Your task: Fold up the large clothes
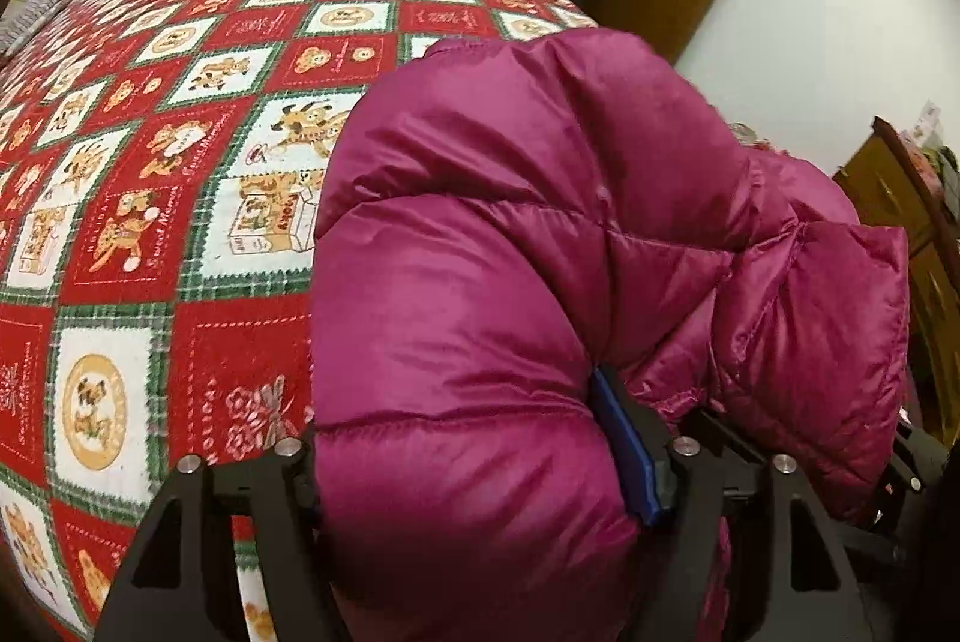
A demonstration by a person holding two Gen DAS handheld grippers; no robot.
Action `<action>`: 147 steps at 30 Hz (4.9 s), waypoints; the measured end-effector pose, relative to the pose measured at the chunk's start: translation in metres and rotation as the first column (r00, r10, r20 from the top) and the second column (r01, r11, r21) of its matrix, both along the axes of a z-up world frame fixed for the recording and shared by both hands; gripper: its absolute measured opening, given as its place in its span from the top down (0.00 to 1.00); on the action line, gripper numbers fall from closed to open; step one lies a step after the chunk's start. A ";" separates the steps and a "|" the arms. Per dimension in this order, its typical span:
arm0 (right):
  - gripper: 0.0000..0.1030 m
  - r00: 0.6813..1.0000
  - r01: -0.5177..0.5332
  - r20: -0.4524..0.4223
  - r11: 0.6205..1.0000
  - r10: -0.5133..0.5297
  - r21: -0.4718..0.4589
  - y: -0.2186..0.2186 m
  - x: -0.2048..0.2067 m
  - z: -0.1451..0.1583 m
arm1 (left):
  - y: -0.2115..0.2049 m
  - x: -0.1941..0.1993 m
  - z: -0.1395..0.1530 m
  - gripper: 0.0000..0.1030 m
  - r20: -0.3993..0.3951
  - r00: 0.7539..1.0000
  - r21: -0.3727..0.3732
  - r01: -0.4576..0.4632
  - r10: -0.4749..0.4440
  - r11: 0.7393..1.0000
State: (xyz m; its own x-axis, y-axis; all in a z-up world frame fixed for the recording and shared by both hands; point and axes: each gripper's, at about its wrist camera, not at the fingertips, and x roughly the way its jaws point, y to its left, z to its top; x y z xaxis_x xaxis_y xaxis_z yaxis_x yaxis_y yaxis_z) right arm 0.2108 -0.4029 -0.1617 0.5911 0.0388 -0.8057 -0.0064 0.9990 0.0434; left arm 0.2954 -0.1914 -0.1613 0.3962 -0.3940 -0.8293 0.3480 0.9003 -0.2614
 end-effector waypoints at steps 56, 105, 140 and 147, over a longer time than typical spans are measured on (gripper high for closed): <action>0.23 0.871 0.476 0.148 0.879 -0.468 -0.023 -0.011 -0.065 0.039 | 0.045 -0.022 0.033 0.03 0.244 0.951 0.212 0.141 -0.192 0.967; 0.09 0.659 0.563 0.549 0.821 -0.514 0.093 0.127 -0.260 0.137 | 0.256 -0.216 0.152 0.03 0.618 0.783 -0.040 -0.058 0.070 0.998; 0.02 0.543 0.588 0.681 0.801 -0.491 0.109 0.125 -0.290 0.172 | 0.272 -0.234 0.186 0.03 0.672 0.735 -0.076 -0.049 0.088 0.996; 0.02 0.546 0.589 0.674 0.800 -0.497 0.112 0.125 -0.290 0.172 | 0.271 -0.234 0.186 0.03 0.677 0.731 -0.069 -0.053 0.086 0.996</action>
